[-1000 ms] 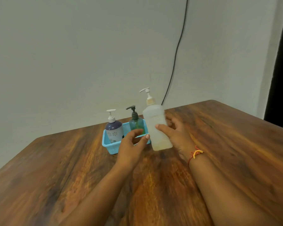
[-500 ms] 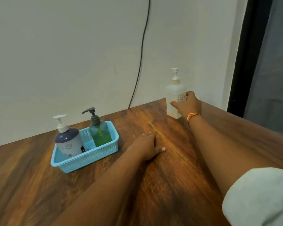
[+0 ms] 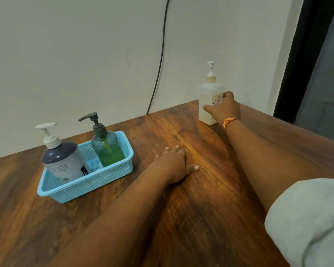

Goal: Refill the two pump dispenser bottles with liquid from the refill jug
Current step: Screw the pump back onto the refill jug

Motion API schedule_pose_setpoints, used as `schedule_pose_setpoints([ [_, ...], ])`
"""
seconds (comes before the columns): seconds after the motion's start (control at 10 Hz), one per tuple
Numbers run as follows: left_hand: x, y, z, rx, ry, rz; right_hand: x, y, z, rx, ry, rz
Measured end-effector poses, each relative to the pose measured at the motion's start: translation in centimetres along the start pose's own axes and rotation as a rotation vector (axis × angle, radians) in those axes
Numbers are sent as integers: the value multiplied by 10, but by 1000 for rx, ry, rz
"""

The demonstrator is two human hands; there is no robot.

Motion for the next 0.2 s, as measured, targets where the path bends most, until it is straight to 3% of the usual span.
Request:
schedule_pose_setpoints([
  [0.2, -3, 1, 3, -11, 19, 25, -7, -6, 18, 33, 20, 21],
])
Point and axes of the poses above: each hand's wrist, its own z-axis away from the middle knuckle, its own x-axis out of the palm, y = z × x, the point moved 2 cm from there along -z, towards the middle knuckle, and after that the axes turned 1 degree about x, right-handed, at the moved point
